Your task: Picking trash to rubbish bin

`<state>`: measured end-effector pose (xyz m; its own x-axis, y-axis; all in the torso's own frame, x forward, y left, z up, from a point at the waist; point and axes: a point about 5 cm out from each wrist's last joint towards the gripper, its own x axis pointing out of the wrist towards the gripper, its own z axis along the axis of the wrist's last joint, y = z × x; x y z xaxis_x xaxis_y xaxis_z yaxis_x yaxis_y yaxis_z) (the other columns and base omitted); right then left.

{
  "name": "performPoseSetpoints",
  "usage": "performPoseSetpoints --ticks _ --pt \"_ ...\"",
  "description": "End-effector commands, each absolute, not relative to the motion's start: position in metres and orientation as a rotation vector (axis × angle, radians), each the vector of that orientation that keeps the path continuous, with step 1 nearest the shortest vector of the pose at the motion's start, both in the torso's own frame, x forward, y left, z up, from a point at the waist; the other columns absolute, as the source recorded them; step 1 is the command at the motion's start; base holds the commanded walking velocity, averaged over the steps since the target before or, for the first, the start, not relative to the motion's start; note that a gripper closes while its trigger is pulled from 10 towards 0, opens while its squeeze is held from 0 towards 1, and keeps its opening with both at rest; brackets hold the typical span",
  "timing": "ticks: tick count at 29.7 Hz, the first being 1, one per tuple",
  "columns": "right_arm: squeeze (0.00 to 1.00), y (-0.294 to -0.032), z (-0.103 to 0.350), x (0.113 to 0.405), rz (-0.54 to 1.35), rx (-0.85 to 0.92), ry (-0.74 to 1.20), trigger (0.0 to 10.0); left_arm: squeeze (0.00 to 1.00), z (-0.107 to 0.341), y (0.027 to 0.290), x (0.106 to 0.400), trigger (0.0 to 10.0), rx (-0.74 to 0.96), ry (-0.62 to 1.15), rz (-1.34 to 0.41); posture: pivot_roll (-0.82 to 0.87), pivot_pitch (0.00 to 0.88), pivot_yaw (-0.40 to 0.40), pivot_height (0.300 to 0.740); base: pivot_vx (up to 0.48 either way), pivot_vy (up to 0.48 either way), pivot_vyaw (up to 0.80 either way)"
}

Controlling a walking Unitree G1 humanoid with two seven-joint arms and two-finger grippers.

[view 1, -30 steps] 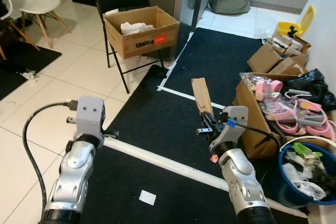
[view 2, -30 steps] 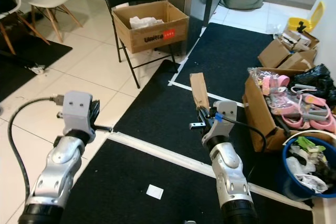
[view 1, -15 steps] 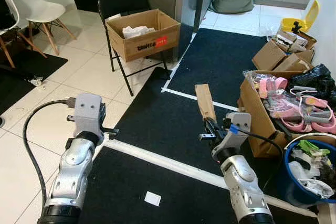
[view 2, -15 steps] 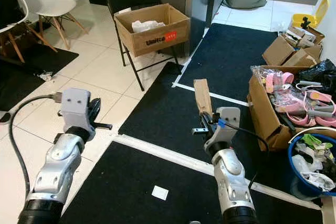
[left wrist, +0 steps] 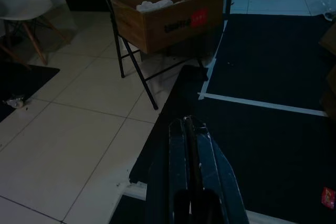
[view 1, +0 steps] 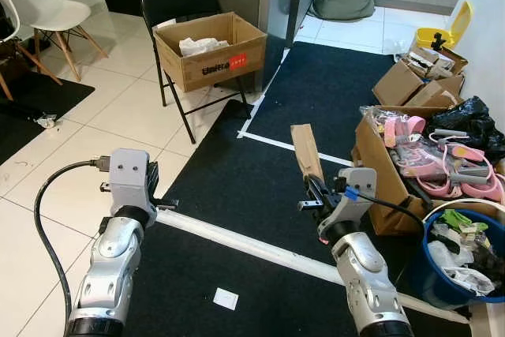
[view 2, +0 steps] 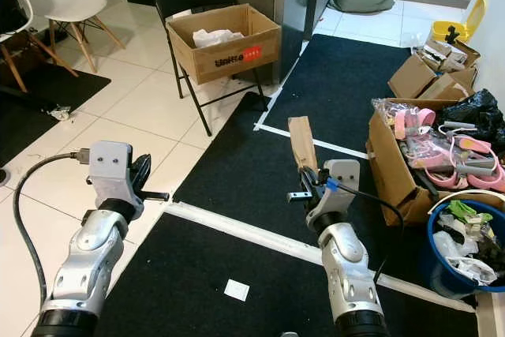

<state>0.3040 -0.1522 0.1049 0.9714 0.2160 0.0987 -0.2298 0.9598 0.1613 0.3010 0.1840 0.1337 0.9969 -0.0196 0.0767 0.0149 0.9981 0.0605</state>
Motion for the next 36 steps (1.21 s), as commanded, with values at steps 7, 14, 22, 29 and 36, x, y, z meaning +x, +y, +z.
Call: performPoseSetpoints --ticks 7,14,22,29,36 --pt "0.0 -0.1525 0.1032 0.3026 0.25 0.164 -0.054 10.0 0.0 0.1343 0.1846 0.2968 10.0 0.048 -0.097 -0.006 0.04 0.136 0.011 0.74 0.154 0.0 0.0" --pt "0.0 -0.1542 0.1045 0.3038 0.258 0.152 -0.054 10.0 0.0 0.1329 0.1819 0.2957 10.0 0.043 -0.096 -0.006 0.03 0.14 0.002 0.74 0.277 0.0 0.0" --pt "0.0 -0.1554 0.1061 0.3052 0.262 0.144 -0.057 10.0 0.0 0.1338 0.181 0.2968 10.0 0.04 -0.103 -0.001 0.03 0.144 -0.002 0.74 0.279 0.0 0.0" --pt "0.0 -0.1553 0.1063 0.3061 0.265 0.142 -0.055 10.0 0.0 0.1338 0.1808 0.2965 10.0 0.04 -0.101 0.003 0.03 0.142 -0.006 0.74 0.278 0.0 0.0" --pt "0.0 -0.1549 0.106 0.3062 0.266 0.143 -0.052 10.0 0.0 0.1332 0.1815 0.2958 10.0 0.042 -0.097 0.006 0.03 0.141 -0.008 0.74 0.276 0.0 0.0"
